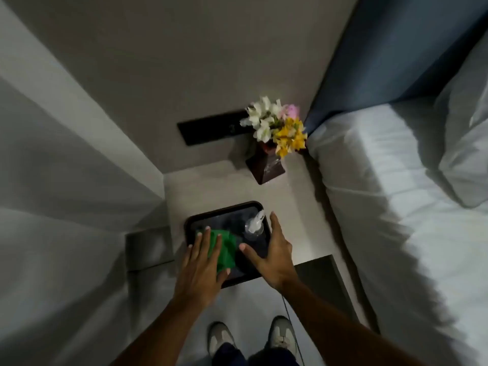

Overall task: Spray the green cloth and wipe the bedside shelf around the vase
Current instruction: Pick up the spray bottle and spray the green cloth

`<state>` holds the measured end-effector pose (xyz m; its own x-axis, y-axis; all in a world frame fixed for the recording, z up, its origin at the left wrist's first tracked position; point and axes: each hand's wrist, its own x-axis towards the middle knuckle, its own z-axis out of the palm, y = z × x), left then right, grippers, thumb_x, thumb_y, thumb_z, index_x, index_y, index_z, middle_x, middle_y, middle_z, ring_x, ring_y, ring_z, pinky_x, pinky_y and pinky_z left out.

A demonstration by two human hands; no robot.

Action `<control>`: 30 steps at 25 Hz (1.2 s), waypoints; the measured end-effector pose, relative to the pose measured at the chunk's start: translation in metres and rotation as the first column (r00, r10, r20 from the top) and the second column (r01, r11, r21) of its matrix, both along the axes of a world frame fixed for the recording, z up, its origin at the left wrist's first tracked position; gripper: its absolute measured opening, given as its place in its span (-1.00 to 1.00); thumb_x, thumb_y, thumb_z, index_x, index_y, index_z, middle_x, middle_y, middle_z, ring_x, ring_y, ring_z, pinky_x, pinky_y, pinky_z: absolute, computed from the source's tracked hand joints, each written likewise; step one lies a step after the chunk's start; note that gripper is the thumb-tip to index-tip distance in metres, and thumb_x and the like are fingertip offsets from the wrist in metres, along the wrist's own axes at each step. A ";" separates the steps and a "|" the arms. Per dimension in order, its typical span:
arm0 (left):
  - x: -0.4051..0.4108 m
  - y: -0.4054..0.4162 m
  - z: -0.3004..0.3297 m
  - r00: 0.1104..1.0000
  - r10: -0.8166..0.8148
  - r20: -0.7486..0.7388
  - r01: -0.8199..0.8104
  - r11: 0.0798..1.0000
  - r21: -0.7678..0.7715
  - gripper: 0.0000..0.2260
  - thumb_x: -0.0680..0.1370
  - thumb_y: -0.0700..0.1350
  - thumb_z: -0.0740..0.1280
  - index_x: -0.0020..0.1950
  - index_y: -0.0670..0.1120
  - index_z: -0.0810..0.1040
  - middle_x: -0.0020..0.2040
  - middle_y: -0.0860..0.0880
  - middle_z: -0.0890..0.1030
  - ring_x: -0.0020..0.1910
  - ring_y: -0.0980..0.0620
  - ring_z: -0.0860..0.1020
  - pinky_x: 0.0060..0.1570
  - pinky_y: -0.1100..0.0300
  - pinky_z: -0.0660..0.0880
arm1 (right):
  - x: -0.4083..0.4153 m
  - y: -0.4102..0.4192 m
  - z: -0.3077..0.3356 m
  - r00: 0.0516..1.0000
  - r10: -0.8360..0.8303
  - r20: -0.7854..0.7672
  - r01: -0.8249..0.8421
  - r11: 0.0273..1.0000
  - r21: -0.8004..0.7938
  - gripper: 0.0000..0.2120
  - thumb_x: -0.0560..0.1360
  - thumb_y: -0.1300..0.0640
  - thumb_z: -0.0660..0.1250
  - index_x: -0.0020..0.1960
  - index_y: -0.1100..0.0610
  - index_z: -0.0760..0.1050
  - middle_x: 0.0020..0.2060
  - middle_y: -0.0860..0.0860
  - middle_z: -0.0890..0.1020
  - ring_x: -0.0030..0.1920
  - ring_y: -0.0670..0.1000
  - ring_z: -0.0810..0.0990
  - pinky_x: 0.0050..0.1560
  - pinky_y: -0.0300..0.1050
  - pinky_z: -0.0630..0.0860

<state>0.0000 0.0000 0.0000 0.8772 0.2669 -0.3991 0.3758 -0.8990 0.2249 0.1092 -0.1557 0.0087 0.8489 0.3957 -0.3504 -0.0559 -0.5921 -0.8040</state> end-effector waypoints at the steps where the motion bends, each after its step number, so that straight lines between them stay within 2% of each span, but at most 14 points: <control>1: 0.005 0.002 -0.018 1.000 -0.025 0.010 0.025 0.999 0.031 -0.26 0.58 0.18 0.23 0.60 -0.04 -0.09 0.60 -0.13 -0.20 0.59 -0.17 -0.13 0.53 -0.07 -0.07 | 0.004 0.007 -0.014 0.999 -0.029 0.021 0.028 0.998 0.051 0.05 0.30 -0.45 0.37 0.56 -0.18 -0.14 0.50 -0.12 0.33 0.48 0.01 0.28 0.51 0.10 0.20; 4: 0.010 0.008 -0.059 1.000 0.004 0.006 -0.004 0.999 0.039 -0.35 0.60 0.12 0.22 0.59 -0.08 0.05 0.62 -0.17 -0.01 0.59 -0.18 -0.02 0.53 -0.05 -0.03 | 0.017 0.029 -0.049 0.997 -0.030 0.073 0.019 0.988 0.154 0.02 0.33 -0.39 0.41 0.56 -0.14 -0.11 0.45 -0.12 0.39 0.43 0.00 0.39 0.45 0.08 0.32; 7: 0.011 -0.002 -0.067 0.998 0.060 0.012 -0.060 0.998 0.007 -0.35 0.59 0.17 0.22 0.59 -0.07 0.09 0.60 -0.19 0.09 0.58 -0.18 0.04 0.53 -0.05 0.03 | 0.020 0.036 -0.063 0.990 -0.076 0.115 0.036 0.949 0.313 -0.26 0.48 -0.20 0.38 0.50 -0.08 0.06 0.25 0.01 0.56 0.19 0.05 0.60 0.18 0.12 0.56; 9: 0.014 0.000 -0.064 0.998 0.044 -0.037 -0.043 0.999 0.006 -0.32 0.58 0.24 0.17 0.60 -0.02 0.04 0.62 -0.16 0.04 0.59 -0.16 0.00 0.54 -0.04 0.05 | 0.024 0.040 -0.058 0.985 -0.135 0.106 0.085 0.920 0.383 -0.42 0.54 -0.09 0.34 0.44 -0.14 0.11 0.12 -0.09 0.59 0.05 -0.07 0.63 0.05 -0.02 0.62; 10: 0.015 0.004 -0.063 0.996 0.024 -0.087 -0.024 1.000 0.007 -0.31 0.58 0.26 0.14 0.60 0.00 -0.01 0.63 -0.13 -0.01 0.60 -0.14 -0.04 0.55 -0.02 0.06 | 0.027 0.042 -0.055 0.983 -0.167 0.076 0.124 0.909 0.398 -0.44 0.56 -0.04 0.33 0.44 -0.11 0.11 0.07 -0.20 0.59 0.01 -0.11 0.63 0.00 -0.13 0.62; 12: 0.020 0.010 -0.057 0.984 -0.010 -0.178 0.007 1.000 -0.017 -0.30 0.57 0.28 0.14 0.60 0.05 -0.05 0.63 -0.07 -0.09 0.59 -0.12 -0.06 0.53 0.00 0.11 | 0.034 0.044 -0.049 0.966 -0.257 -0.002 0.235 0.879 0.415 -0.44 0.58 0.03 0.30 0.46 0.00 0.10 0.02 -0.26 0.58 0.01 -0.18 0.62 -0.06 -0.31 0.57; 14: 0.029 0.016 -0.049 0.970 -0.029 -0.242 0.017 0.998 -0.053 -0.30 0.56 0.25 0.21 0.60 0.08 -0.01 0.62 -0.04 -0.10 0.58 -0.12 0.00 0.48 0.03 0.24 | 0.045 0.041 -0.044 0.933 -0.345 -0.104 0.354 0.827 0.436 -0.40 0.57 0.08 0.29 0.50 0.03 0.06 0.05 -0.17 0.59 0.05 -0.20 0.62 -0.03 -0.34 0.56; 16: 0.038 0.018 -0.041 0.956 -0.048 -0.289 0.023 0.996 -0.087 -0.29 0.54 0.21 0.28 0.60 0.08 0.06 0.60 -0.06 -0.07 0.55 -0.11 0.06 0.45 0.06 0.28 | 0.061 0.040 -0.040 0.858 -0.403 -0.317 0.512 0.710 0.483 -0.47 0.60 0.18 0.24 0.49 0.01 0.10 0.07 0.03 0.63 0.07 -0.04 0.66 0.04 -0.15 0.61; 18: 0.052 0.021 -0.030 0.915 -0.092 -0.393 0.053 0.993 -0.109 -0.29 0.52 0.20 0.32 0.59 0.04 0.12 0.57 -0.09 -0.01 0.53 -0.13 0.12 0.44 0.04 0.29 | 0.078 0.043 -0.039 0.701 -0.361 -0.615 0.700 0.514 0.496 -0.66 0.63 0.23 0.11 0.39 0.05 0.25 0.00 0.20 0.65 0.07 0.28 0.65 0.05 0.16 0.63; 20: 0.079 0.032 -0.013 0.873 -0.174 -0.455 0.138 0.984 -0.111 -0.35 0.52 0.20 0.32 0.54 0.02 0.23 0.52 -0.08 0.15 0.46 -0.13 0.26 0.39 0.03 0.34 | 0.091 0.045 -0.039 0.551 -0.251 -0.796 0.815 0.368 0.448 -0.68 0.62 0.19 0.05 0.36 0.16 0.28 -0.09 0.25 0.63 0.03 0.39 0.61 -0.02 0.20 0.63; 23: 0.133 0.054 0.022 0.905 -0.306 -0.295 0.298 0.952 -0.074 -0.61 0.56 0.09 0.30 0.36 0.01 0.45 0.31 -0.03 0.45 0.26 -0.08 0.49 0.23 -0.01 0.47 | 0.099 0.050 -0.044 0.480 -0.193 -0.856 0.853 0.332 0.404 -0.57 0.60 0.11 0.06 0.43 0.23 0.26 -0.17 0.20 0.59 0.02 0.30 0.56 -0.05 0.10 0.61; 25: 0.161 0.066 0.042 0.921 -0.345 -0.184 0.349 0.937 -0.009 -0.66 0.58 0.00 0.29 0.34 0.00 0.48 0.30 -0.02 0.50 0.23 -0.08 0.51 0.19 -0.03 0.49 | 0.099 0.049 -0.048 0.455 -0.184 -0.871 0.870 0.300 0.391 -0.57 0.59 0.06 0.13 0.39 0.24 0.33 -0.20 0.18 0.56 -0.06 0.27 0.57 -0.09 0.06 0.62; 27: 0.179 0.074 0.051 0.923 -0.356 -0.144 0.369 0.927 0.071 -0.68 0.58 -0.04 0.27 0.34 0.01 0.50 0.30 0.00 0.54 0.21 -0.08 0.53 0.17 -0.04 0.51 | 0.099 0.044 -0.050 0.478 -0.187 -0.859 0.859 0.304 0.412 -0.64 0.57 0.02 0.19 0.27 0.21 0.42 -0.24 0.18 0.55 -0.21 0.23 0.59 -0.17 0.00 0.63; 30: 0.184 0.074 0.048 0.917 -0.367 -0.155 0.377 0.925 0.046 -0.67 0.58 -0.05 0.27 0.35 0.00 0.49 0.30 -0.01 0.56 0.20 -0.07 0.54 0.16 -0.03 0.52 | 0.104 0.038 -0.055 0.516 -0.205 -0.832 0.831 0.355 0.428 -0.63 0.56 0.05 0.21 0.29 0.23 0.39 -0.24 0.17 0.57 -0.27 0.23 0.61 -0.18 0.01 0.63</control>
<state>0.1836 0.0739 0.0484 0.8550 -0.0345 -0.5175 0.0338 -0.9920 0.1220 0.2132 -0.1179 -0.0462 0.6941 0.2864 -0.6604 -0.6878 0.5345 -0.4911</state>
